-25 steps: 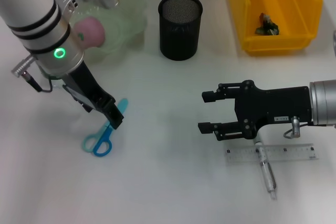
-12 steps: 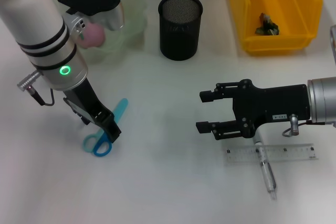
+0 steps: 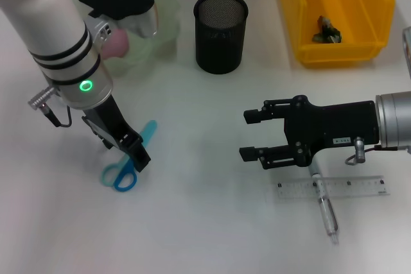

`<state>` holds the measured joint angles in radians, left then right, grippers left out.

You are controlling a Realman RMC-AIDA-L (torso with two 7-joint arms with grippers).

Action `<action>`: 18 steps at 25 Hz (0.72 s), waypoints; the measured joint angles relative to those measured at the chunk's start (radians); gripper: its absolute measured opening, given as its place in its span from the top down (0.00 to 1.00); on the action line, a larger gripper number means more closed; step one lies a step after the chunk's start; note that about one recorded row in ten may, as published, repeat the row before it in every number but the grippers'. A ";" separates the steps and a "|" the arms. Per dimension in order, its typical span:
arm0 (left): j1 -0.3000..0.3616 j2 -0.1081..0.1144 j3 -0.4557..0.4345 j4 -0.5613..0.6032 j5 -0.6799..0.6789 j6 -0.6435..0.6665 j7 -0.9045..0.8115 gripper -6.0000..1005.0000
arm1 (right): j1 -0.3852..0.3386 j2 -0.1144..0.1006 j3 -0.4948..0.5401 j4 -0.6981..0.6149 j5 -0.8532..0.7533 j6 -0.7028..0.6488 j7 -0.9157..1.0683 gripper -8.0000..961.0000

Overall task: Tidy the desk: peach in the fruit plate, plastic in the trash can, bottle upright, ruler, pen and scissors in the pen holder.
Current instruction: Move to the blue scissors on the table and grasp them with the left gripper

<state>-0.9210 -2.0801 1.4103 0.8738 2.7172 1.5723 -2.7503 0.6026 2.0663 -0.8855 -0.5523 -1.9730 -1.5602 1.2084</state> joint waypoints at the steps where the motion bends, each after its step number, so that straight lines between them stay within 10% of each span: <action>1: -0.006 0.000 0.005 -0.020 -0.001 -0.006 0.003 0.21 | 0.001 -0.001 0.000 0.000 0.000 0.000 0.003 0.25; 18: -0.010 0.000 0.021 -0.055 -0.005 -0.050 0.011 0.37 | -0.003 -0.002 -0.003 -0.001 -0.001 -0.021 0.012 0.25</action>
<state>-0.9312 -2.0801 1.4316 0.8184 2.7119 1.5218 -2.7395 0.5999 2.0639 -0.8882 -0.5535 -1.9745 -1.5812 1.2202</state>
